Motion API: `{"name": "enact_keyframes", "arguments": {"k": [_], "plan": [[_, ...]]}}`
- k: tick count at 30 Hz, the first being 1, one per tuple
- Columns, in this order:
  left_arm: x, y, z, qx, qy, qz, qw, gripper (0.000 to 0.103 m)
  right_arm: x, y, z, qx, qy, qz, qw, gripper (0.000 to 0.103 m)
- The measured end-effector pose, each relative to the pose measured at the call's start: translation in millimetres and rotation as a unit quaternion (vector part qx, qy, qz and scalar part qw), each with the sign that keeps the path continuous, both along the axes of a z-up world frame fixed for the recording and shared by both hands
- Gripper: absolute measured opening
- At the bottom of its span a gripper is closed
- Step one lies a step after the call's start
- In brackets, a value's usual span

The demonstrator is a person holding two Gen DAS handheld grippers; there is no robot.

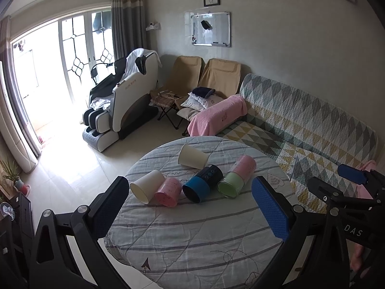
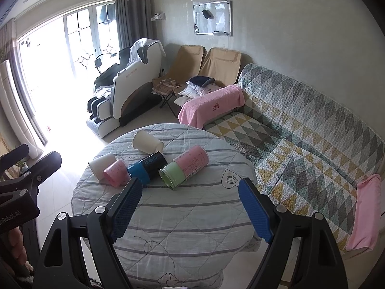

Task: Flip cup upright

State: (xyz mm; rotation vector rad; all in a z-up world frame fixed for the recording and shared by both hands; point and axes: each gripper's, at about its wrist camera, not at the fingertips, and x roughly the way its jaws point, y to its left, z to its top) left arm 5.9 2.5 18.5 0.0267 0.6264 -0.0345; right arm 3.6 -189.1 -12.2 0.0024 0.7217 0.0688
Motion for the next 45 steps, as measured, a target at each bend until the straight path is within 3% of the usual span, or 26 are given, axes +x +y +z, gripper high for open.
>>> {"name": "enact_keyframes", "arguments": {"k": [5, 14, 29, 45], "plan": [[6.8, -1.7, -7.8, 0.0, 0.014, 0.003, 0.9999, 0.103, 9.0, -1.1, -4.6, 0.003, 0.017, 0.001, 1.0, 0.083], [8.1, -4.6, -35.2, -0.002, 0.072, 0.006, 0.9974, 0.103, 13.3, -5.4, -22.7, 0.018, 0.07, 0.002, 0.997, 0.083], [4.3, -8.4, -76.0, -0.006, 0.178, 0.031, 0.9836, 0.103, 16.8, -9.2, -66.2, 0.035, 0.173, 0.021, 0.984, 0.083], [25.5, -14.7, -76.4, -0.011, 0.196, 0.089, 0.9766, 0.103, 60.1, -13.5, -74.7, 0.037, 0.193, 0.078, 0.977, 0.083]]}}
